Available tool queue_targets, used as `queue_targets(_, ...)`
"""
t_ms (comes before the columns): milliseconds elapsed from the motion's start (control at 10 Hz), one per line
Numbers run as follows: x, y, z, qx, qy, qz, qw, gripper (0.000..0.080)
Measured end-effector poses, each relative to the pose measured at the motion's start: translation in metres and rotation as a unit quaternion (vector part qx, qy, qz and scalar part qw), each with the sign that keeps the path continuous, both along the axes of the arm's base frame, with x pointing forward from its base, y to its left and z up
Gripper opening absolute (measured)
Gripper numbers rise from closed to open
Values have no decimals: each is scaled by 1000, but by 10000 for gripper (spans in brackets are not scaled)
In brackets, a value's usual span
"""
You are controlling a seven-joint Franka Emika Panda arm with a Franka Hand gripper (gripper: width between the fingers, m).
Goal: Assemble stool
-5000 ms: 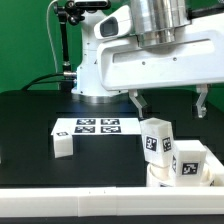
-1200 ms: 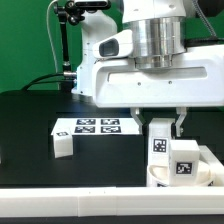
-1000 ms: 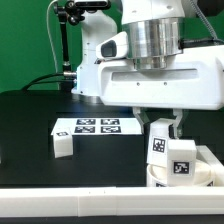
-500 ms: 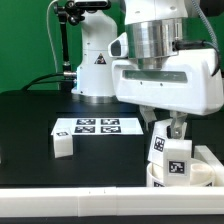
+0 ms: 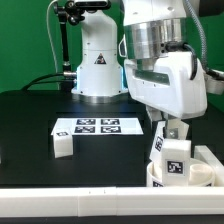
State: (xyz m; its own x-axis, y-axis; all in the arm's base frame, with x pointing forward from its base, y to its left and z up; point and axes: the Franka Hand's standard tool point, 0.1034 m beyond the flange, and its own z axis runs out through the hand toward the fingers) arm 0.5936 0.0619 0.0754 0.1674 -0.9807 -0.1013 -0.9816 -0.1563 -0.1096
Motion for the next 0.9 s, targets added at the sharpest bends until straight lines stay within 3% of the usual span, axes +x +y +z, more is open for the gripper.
queue_targets(300, -1, 2, -1, 19, 3, -146, 989, 340)
queue_targets(700, -3, 9, -2, 61, -6, -373, 926, 340)
queue_targets(900, -3, 15, -2, 78, -2, -426, 901, 340)
